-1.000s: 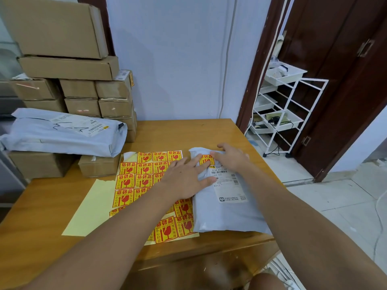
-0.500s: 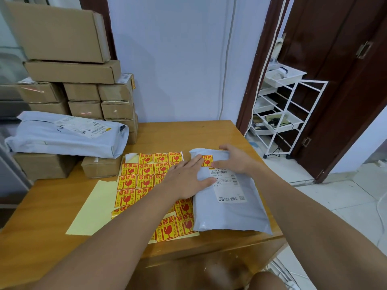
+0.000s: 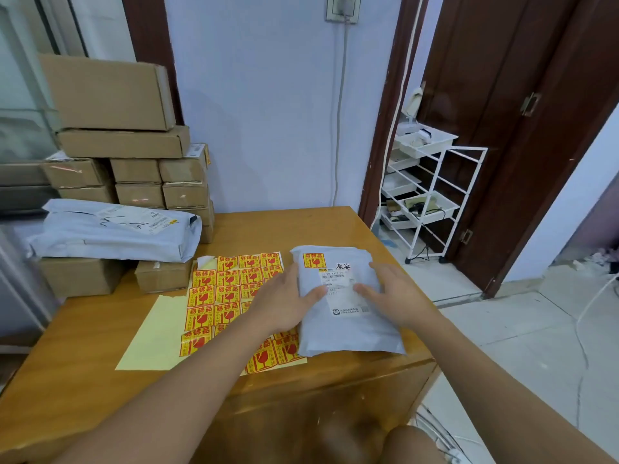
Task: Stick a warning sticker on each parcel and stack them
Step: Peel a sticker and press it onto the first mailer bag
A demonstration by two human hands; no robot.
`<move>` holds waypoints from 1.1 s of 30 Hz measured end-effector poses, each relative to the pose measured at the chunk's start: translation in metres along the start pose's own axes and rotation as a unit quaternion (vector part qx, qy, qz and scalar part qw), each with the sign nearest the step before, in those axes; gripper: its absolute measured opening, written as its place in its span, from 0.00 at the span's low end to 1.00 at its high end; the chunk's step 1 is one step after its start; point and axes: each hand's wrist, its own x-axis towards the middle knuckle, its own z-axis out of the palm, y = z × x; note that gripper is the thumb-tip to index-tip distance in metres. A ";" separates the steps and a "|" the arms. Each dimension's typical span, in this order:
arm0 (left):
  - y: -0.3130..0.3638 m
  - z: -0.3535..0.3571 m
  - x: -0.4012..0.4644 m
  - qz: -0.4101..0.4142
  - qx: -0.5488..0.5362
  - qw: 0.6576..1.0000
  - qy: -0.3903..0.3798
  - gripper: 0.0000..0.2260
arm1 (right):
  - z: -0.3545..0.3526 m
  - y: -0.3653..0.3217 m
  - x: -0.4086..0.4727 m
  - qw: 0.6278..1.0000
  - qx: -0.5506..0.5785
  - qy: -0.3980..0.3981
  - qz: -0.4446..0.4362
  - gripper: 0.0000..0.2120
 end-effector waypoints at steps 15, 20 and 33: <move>0.033 0.023 -0.016 -0.015 0.108 0.993 -0.050 0.44 | 0.018 -0.010 -0.038 0.997 0.060 -0.026 0.035 0.36; 0.040 0.016 -0.003 -0.011 0.020 1.000 -0.003 0.44 | 0.007 -0.018 -0.029 0.987 0.160 0.020 0.000 0.38; 0.049 -0.016 0.139 -0.008 -0.120 0.988 0.099 0.44 | -0.051 -0.033 0.130 0.992 0.108 0.024 -0.065 0.48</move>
